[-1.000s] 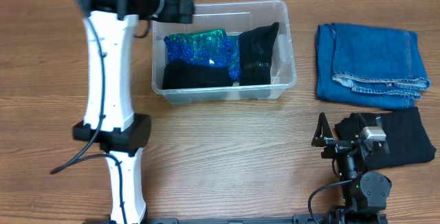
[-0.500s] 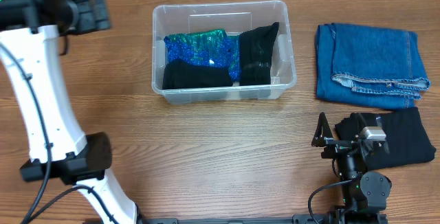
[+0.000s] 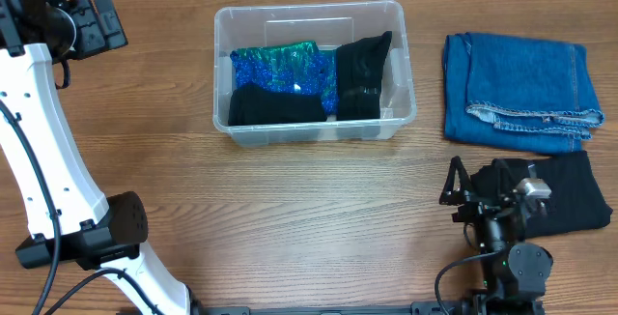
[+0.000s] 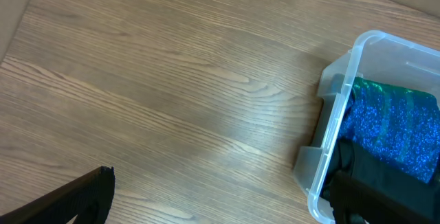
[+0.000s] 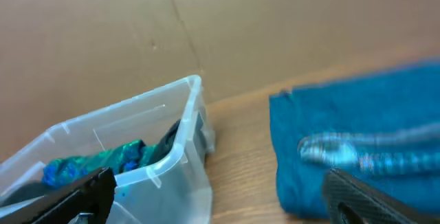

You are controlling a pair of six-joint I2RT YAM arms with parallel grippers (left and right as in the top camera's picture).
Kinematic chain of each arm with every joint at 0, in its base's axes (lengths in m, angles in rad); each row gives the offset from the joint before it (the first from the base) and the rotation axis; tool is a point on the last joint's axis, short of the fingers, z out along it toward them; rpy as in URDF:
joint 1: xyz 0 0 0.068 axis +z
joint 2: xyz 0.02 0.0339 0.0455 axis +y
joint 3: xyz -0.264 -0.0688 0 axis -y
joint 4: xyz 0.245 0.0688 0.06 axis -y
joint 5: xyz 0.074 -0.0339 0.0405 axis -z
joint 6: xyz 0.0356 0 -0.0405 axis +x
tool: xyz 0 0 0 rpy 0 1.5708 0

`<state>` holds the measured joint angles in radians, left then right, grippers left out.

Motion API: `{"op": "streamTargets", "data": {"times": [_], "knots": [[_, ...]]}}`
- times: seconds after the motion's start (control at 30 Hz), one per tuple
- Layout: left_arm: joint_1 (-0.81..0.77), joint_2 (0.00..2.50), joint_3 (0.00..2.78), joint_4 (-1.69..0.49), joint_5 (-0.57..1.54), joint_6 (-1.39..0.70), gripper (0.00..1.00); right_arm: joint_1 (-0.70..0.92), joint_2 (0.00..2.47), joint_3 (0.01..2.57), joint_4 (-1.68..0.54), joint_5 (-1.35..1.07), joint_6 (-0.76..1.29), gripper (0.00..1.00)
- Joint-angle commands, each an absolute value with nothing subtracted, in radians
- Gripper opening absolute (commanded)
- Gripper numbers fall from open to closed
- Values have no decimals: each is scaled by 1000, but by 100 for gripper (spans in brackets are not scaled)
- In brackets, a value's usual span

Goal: Pack container

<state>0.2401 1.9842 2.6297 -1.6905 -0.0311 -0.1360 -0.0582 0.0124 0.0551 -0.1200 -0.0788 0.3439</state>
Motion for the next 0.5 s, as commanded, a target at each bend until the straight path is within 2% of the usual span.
{"op": "streamTargets", "data": {"times": [0.0, 0.13, 0.27, 0.37, 0.47], "knots": [[242, 1966, 2626, -1689, -36, -154, 100, -61, 14, 292, -235, 38, 476, 100], [242, 1966, 2626, -1689, -36, -154, 100, -61, 123, 603, -544, 185, 433, 100], [242, 1966, 2626, -1689, -36, -154, 100, -61, 294, 845, -834, 216, 415, 100], [242, 1966, 2626, -1689, -36, -154, 100, -61, 359, 905, -929, 279, 427, 100], [242, 1966, 2626, -1689, -36, -154, 100, -61, 362, 905, -942, 290, 542, 100]]}}
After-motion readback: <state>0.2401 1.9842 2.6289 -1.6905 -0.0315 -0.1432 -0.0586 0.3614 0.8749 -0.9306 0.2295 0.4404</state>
